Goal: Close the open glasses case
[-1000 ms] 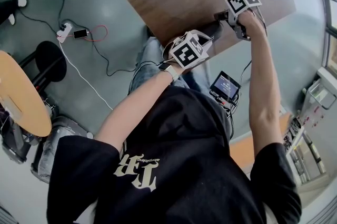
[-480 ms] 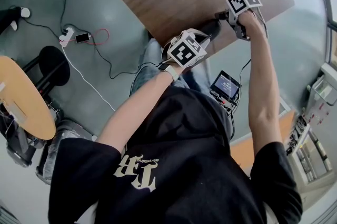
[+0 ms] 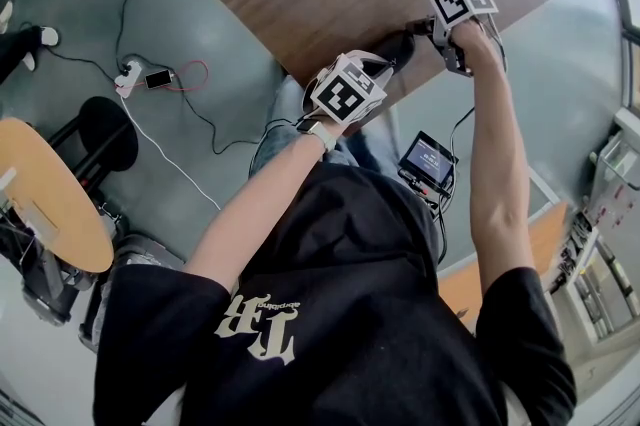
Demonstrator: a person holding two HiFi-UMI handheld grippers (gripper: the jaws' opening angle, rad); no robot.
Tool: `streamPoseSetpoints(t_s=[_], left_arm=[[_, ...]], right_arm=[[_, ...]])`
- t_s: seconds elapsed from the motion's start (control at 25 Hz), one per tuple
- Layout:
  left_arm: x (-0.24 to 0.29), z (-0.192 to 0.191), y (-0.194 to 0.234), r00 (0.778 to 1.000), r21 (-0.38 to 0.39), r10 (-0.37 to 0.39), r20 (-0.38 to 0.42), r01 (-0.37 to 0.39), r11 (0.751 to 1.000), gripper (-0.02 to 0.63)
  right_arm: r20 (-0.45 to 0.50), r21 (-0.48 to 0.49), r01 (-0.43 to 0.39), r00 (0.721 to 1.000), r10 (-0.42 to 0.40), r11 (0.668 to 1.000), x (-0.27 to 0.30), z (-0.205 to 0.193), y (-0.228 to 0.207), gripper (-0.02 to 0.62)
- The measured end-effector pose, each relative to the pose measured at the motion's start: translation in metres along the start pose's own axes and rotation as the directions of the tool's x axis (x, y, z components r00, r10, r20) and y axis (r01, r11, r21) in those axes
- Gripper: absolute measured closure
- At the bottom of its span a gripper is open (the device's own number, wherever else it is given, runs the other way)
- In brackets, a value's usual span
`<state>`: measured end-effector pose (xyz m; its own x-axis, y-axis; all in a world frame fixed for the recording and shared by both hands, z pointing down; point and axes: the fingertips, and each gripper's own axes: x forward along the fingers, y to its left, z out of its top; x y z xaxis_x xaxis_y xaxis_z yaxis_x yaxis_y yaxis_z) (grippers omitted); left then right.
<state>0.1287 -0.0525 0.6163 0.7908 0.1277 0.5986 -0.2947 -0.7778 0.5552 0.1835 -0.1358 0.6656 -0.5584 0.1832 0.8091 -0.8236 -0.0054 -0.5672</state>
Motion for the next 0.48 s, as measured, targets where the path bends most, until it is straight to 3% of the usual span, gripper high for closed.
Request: streamPoseSetpoints(t_s=[0.48], left_arm=[[0.002,0.0,0.001,0.999,0.008,0.037,0.013,-0.037,0.999,0.603]], right_arm=[[0.08,0.048,-0.027,0.997,0.023,0.998,-0.003,-0.013,-0.011,0.607]])
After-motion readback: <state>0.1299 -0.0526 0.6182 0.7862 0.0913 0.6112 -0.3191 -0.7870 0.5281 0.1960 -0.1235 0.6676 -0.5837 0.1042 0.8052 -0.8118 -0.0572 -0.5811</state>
